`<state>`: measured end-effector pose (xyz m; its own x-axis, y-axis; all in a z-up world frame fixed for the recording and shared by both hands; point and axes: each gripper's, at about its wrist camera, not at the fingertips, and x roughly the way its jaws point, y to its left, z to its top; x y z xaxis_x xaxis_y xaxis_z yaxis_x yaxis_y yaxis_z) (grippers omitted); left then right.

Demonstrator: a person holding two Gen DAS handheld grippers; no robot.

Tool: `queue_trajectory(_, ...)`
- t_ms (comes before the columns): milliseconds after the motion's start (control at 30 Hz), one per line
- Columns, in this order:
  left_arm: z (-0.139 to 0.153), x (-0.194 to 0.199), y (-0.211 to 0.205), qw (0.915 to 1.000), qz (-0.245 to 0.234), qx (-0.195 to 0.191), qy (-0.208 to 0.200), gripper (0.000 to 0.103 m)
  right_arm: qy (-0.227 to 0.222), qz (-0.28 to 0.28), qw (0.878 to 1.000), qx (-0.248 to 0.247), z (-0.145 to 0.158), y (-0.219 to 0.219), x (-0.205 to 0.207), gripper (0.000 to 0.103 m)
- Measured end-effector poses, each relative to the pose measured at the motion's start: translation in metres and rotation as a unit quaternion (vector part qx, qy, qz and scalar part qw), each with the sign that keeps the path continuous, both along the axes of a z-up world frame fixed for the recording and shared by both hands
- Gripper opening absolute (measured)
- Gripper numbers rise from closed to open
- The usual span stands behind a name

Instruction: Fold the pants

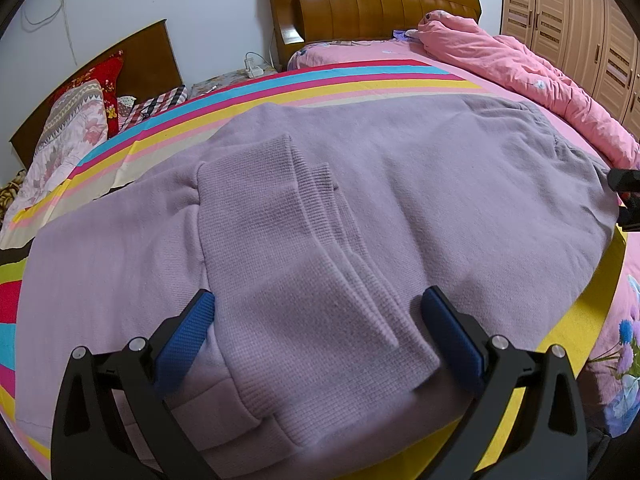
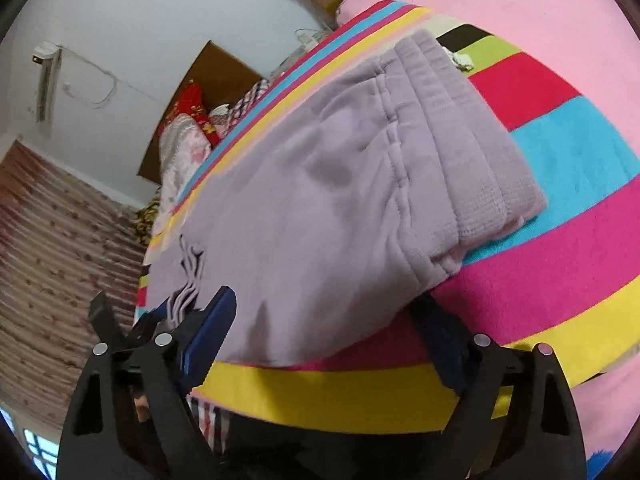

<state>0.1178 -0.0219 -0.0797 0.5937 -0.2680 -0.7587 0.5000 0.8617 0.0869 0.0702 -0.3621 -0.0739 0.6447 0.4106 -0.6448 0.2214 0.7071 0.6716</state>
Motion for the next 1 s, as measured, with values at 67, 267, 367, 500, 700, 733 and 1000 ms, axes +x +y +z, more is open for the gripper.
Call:
queue_trajectory(67, 0.000, 0.000, 0.000, 1.0000, 0.000, 0.000, 0.000, 0.102, -0.004, -0.029, 1.000, 0.000, 0.000, 0.003, 0.002, 0.086)
queue_trajectory(267, 0.000, 0.000, 0.000, 1.0000, 0.000, 0.000, 0.000, 0.102, -0.014, -0.116, 0.993, 0.004, -0.005, 0.002, -0.001, 0.075)
queue_trajectory(367, 0.000, 0.000, -0.001, 1.0000, 0.000, -0.001, -0.001, 0.102, 0.003, -0.109, 0.993, -0.053, 0.001, 0.018, -0.001, 0.075)
queue_trajectory(500, 0.001, 0.000, -0.001, 1.0000, 0.000, -0.002, -0.001, 0.102, 0.008, -0.107, 0.991, -0.084, 0.004, 0.023, -0.001, 0.078)
queue_trajectory(700, 0.002, 0.001, -0.001, 1.0000, -0.001, -0.003, -0.001, 0.102, -0.012, -0.150, 0.989, -0.008, -0.013, 0.000, -0.016, 0.025)
queue_trajectory(733, 0.002, 0.000, -0.002, 1.0000, -0.001, -0.004, -0.001, 0.102, -0.018, -0.153, 0.988, 0.013, -0.018, -0.005, -0.017, 0.023)
queue_trajectory(1000, 0.003, -0.001, -0.001, 1.0000, -0.002, -0.008, 0.000, 0.102, -0.070, -0.183, 0.979, 0.065, -0.021, -0.006, -0.034, 0.020)
